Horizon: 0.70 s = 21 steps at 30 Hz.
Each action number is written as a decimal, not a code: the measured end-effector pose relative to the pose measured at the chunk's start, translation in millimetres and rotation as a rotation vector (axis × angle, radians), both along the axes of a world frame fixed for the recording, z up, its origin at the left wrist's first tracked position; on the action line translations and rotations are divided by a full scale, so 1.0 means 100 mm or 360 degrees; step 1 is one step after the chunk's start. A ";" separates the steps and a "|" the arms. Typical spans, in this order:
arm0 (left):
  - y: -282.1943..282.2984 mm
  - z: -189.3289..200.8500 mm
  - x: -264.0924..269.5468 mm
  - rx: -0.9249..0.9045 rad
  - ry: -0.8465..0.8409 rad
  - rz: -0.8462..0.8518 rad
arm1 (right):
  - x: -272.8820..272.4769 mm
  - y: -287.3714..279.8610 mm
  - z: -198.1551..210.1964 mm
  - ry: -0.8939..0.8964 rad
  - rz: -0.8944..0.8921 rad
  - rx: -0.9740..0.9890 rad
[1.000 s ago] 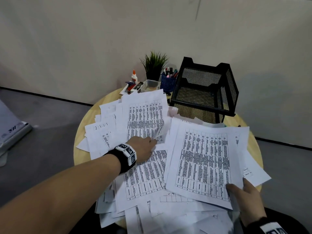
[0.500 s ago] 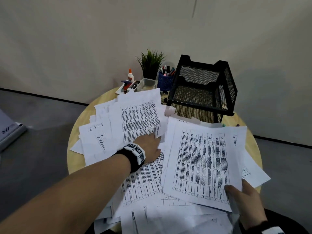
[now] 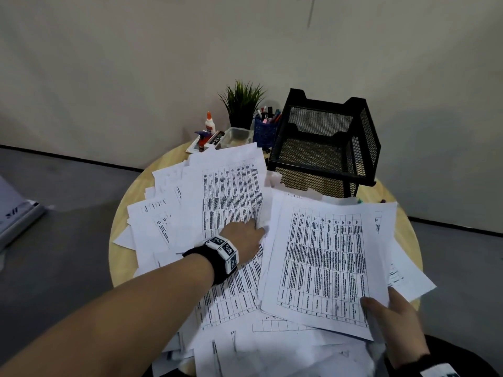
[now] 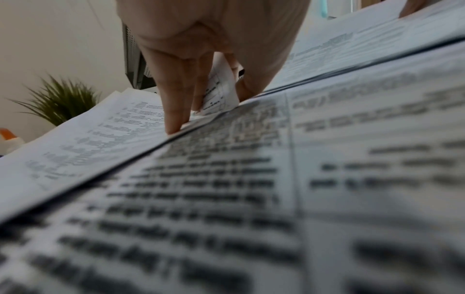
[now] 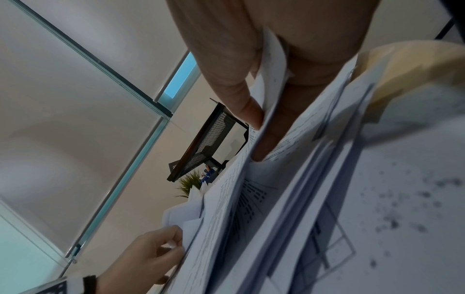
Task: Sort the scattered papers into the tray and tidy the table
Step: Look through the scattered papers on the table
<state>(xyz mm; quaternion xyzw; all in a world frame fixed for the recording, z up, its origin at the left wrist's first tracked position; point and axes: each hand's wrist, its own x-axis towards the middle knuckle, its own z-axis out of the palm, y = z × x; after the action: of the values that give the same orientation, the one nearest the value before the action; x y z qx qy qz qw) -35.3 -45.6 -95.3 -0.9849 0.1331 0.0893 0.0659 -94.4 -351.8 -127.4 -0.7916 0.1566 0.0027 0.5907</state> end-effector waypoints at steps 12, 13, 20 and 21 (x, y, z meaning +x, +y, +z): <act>-0.30 0.18 -0.57 -0.0177 -0.0133 0.0098 | -0.21 0.15 0.28 0.0085 0.0213 0.0477; -0.34 0.21 -0.63 -0.0206 -0.0165 0.0117 | -0.22 0.14 0.28 0.0084 0.0222 0.0445; -0.61 0.27 -0.94 -0.0462 -0.0227 -0.0087 | -0.26 0.15 0.21 0.0208 0.0242 0.0246; -0.65 0.21 -0.97 -0.0529 -0.0222 -0.0166 | -0.26 0.16 0.22 0.0247 0.0262 0.0196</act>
<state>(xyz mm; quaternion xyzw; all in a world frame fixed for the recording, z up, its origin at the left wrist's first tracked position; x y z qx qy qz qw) -132.4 -110.6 -74.1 -0.9777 0.1921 -0.0061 -0.0842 -120.7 -335.3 -104.9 -0.7614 0.1359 0.1220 0.6220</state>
